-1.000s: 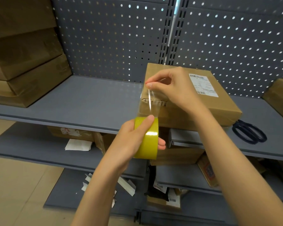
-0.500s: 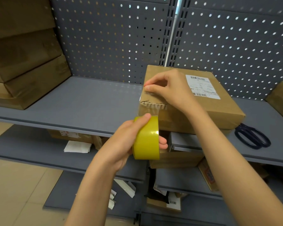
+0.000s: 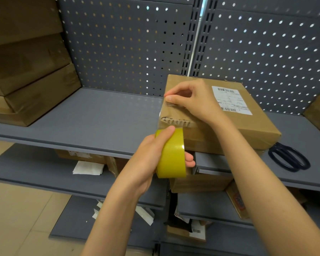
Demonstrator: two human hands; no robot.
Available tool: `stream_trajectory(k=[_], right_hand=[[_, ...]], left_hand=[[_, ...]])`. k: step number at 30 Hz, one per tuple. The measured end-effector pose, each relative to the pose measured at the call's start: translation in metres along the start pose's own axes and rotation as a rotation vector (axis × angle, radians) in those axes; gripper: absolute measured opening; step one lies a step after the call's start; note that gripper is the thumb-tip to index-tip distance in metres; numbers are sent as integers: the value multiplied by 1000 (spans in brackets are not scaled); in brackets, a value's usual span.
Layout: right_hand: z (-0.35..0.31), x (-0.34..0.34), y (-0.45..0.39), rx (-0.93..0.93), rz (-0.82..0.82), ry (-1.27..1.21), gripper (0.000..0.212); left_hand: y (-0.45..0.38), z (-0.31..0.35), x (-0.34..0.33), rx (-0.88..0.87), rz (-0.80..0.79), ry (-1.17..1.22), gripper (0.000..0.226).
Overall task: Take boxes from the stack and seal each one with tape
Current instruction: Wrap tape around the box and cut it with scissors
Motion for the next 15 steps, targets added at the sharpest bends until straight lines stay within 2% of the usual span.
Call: stream_trajectory(k=[3, 6, 15], right_hand=[[0, 3, 6, -26, -28, -219, 9], [-3, 2, 8, -8, -46, -299, 7], [-5, -5, 3, 13, -72, -223, 7]], left_hand=[[3, -1, -5, -3, -22, 11, 40], [7, 1, -5, -18, -34, 7, 41], [10, 1, -6, -45, -8, 43, 34]])
Point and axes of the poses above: each hand's wrist, its own y-axis away from the middle knuckle, its own x-axis out of the back of the hand, z = x × y, the point moved 9 cm from there along -y, towards the middle knuckle, and after that the axes turned 9 degrees about y, right-handed, at the moved point
